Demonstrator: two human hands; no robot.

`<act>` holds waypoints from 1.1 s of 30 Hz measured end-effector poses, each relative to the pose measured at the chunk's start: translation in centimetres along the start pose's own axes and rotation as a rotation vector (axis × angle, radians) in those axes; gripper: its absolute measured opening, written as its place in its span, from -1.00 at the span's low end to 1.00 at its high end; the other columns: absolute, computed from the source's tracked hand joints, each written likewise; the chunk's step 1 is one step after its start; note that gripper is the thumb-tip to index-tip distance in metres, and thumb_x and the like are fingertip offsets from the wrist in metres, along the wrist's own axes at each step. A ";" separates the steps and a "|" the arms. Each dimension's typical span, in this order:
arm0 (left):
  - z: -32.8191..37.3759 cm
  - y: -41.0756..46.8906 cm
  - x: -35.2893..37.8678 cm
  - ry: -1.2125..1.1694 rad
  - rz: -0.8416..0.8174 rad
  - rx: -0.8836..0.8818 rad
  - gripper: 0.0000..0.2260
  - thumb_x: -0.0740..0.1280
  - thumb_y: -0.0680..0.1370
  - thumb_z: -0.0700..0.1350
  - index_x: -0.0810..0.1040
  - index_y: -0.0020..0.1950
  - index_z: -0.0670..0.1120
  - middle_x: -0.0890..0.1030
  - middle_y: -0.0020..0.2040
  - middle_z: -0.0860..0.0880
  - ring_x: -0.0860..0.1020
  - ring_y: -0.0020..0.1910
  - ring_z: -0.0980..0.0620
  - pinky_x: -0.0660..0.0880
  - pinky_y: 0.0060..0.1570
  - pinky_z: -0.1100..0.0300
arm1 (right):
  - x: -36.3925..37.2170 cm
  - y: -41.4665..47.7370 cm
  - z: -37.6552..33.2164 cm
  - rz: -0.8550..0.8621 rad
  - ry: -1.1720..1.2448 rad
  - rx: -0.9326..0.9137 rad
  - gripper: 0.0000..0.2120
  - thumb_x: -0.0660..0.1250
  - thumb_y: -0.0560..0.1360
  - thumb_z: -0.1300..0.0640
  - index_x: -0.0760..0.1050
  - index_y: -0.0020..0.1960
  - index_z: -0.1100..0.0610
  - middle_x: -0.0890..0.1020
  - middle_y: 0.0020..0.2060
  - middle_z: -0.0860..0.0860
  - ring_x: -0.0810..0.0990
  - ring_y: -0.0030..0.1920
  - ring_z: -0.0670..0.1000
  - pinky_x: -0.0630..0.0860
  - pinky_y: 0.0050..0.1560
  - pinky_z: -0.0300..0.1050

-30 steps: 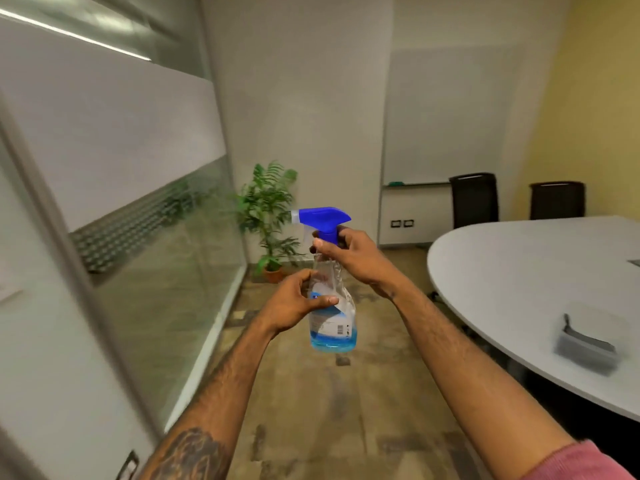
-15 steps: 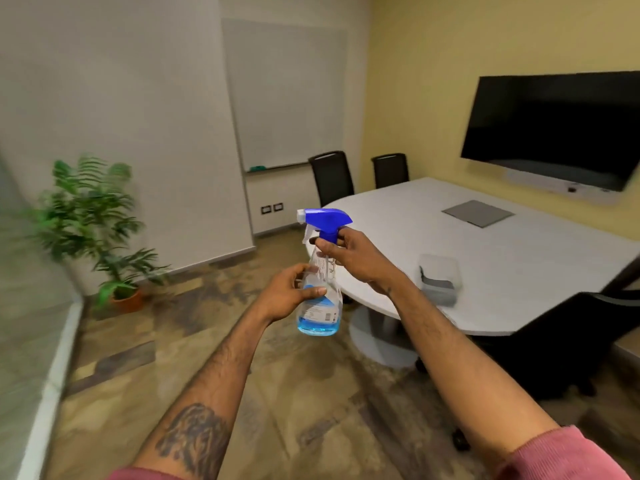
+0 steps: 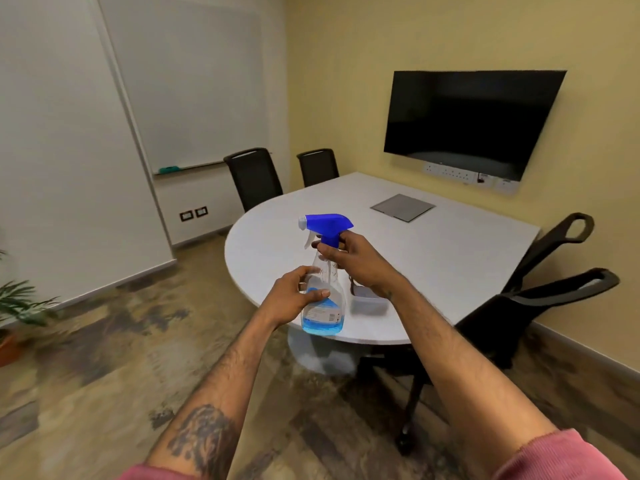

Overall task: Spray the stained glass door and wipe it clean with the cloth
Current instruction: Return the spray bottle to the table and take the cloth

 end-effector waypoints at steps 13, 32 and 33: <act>2.2 14.9 9.5 0.029 -0.073 0.021 -0.53 0.45 0.55 -0.03 0.44 0.44 -0.01 0.51 0.42 -0.03 0.50 0.36 -0.06 0.53 0.33 0.03 | -11.6 8.6 9.0 0.049 0.007 0.052 -0.75 0.32 0.60 0.06 0.42 0.25 0.06 0.62 0.20 0.15 0.60 0.21 0.14 0.53 0.28 0.11; -3.4 37.9 17.1 0.010 -0.314 0.015 -0.53 0.49 0.51 -0.02 0.47 0.38 -0.03 0.55 0.37 -0.04 0.54 0.32 -0.05 0.52 0.29 0.06 | -18.7 23.5 23.3 0.205 -0.021 0.283 -0.70 0.30 0.60 0.01 0.43 0.27 0.10 0.63 0.18 0.09 0.60 0.19 0.05 0.54 0.26 0.04; -3.7 38.6 17.7 0.016 -0.332 0.010 -0.51 0.49 0.52 -0.02 0.46 0.40 -0.04 0.55 0.37 -0.04 0.54 0.32 -0.05 0.51 0.29 0.07 | -19.0 23.9 24.1 0.213 -0.015 0.298 -0.70 0.30 0.60 0.00 0.43 0.27 0.10 0.63 0.18 0.10 0.60 0.19 0.06 0.54 0.26 0.04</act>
Point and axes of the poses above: each hand's wrist, its own y-axis towards the middle knuckle, its own x-axis out of the palm, z = x × y, the point moved 2 cm from there along y, towards the middle knuckle
